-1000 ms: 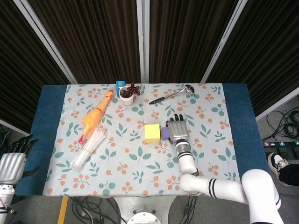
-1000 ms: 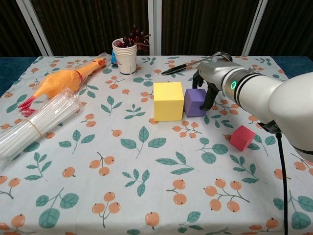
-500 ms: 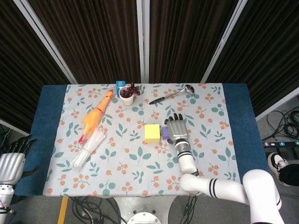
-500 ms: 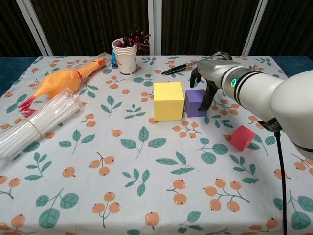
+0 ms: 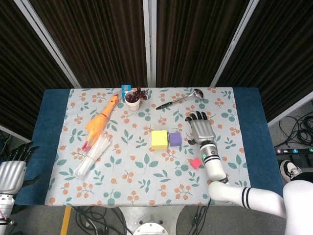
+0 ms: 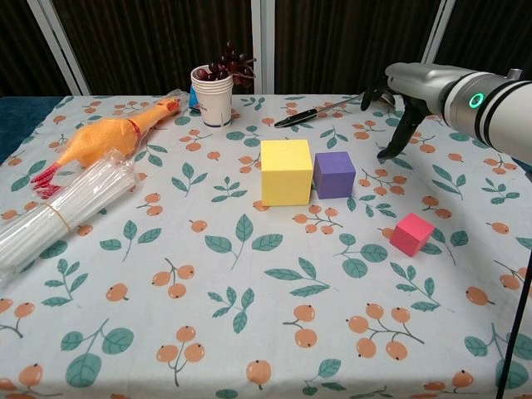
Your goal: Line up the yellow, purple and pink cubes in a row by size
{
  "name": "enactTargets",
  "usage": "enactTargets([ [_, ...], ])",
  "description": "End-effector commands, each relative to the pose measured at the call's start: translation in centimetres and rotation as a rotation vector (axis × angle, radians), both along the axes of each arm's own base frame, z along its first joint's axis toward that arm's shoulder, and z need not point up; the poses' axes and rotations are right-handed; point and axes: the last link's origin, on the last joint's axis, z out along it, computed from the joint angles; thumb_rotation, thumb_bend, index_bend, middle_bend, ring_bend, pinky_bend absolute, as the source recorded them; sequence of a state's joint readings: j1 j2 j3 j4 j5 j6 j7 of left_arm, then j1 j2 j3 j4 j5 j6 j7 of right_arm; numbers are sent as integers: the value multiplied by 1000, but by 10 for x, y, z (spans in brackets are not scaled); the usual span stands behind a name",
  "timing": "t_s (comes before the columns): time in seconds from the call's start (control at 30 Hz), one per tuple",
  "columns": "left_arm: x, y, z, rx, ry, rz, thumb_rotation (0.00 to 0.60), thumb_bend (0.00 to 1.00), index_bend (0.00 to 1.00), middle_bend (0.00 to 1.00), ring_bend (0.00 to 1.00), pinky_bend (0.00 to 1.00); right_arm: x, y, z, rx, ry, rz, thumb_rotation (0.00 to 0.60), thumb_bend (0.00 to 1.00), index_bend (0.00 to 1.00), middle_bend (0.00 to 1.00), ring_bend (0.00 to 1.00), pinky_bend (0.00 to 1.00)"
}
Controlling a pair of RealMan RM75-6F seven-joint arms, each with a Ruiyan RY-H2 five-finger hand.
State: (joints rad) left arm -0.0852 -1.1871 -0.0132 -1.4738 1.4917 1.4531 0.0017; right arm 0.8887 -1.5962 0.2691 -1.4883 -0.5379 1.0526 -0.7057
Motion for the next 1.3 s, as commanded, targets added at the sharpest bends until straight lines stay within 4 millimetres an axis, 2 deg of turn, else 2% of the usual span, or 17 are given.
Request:
enactTargets([
  [0.03,-1,-1,0,-1,2,10,600,0,214,193,116,168,-7,-17,-9,13,40,-7,600,2,244,116,0,0],
  [0.2,-1,-4,1,3,6,24,600,0,214,193,116,168,-9,-31,-27,39,58,-19,600,0,244,102,0,0],
  [0.37,-1,-2,3,4,8,35,600,0,214,193,115,168,-9,-37,-39,48,47,-24,600,0,244,98,0,0],
  [0.73,0,-1,3,0,12,34,600,0,214,193,115,168,-5,-39,-53,53,16,-3,600,0,243,94,0,0],
  [1.3,-2,-1,3,-4,10,37,600,0,214,193,116,168,6,-30,-68,62,-28,12,600,0,244,94,0,0],
])
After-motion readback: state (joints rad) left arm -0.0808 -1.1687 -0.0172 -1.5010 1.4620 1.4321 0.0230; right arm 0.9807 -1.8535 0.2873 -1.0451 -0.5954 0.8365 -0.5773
